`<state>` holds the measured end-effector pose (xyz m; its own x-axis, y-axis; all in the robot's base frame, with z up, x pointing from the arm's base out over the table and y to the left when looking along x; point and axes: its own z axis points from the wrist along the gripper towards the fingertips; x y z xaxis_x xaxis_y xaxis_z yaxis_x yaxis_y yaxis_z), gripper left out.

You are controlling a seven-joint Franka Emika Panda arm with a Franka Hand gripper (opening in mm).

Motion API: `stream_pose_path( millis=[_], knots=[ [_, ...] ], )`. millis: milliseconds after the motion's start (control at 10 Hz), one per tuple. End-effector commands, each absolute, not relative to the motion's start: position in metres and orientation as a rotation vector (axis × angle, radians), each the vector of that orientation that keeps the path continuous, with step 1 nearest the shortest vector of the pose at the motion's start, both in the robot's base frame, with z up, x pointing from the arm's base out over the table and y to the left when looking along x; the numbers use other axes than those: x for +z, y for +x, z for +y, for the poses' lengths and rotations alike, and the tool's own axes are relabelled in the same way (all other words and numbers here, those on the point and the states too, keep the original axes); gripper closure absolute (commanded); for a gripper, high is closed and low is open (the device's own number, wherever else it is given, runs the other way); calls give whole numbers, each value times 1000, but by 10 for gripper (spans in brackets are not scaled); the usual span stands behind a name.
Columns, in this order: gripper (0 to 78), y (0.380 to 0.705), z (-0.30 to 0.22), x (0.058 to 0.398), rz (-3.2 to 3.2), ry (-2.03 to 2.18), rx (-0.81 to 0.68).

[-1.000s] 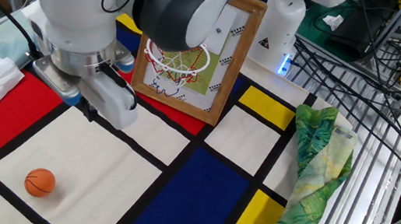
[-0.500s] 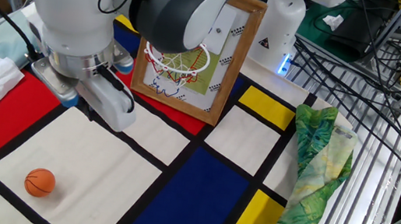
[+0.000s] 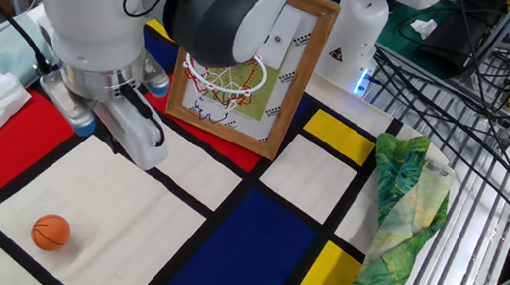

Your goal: Grab a basketball, release it and shoot it into the basket

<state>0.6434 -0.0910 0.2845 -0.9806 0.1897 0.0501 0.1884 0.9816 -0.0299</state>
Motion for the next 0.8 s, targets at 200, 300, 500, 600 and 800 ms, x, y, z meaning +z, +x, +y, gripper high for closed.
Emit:
stream_pose_path(
  millis=[200, 300, 500, 600, 800],
  knots=[
    [776, 648, -95, 280, -3083, -377, 32],
    [776, 651, -98, 276, -3099, -376, 35],
    [776, 663, -111, 253, -3135, -363, 44],
    [776, 669, -118, 241, -3154, -347, 45],
    [776, 678, -126, 226, -3156, -349, 45]
  ],
)
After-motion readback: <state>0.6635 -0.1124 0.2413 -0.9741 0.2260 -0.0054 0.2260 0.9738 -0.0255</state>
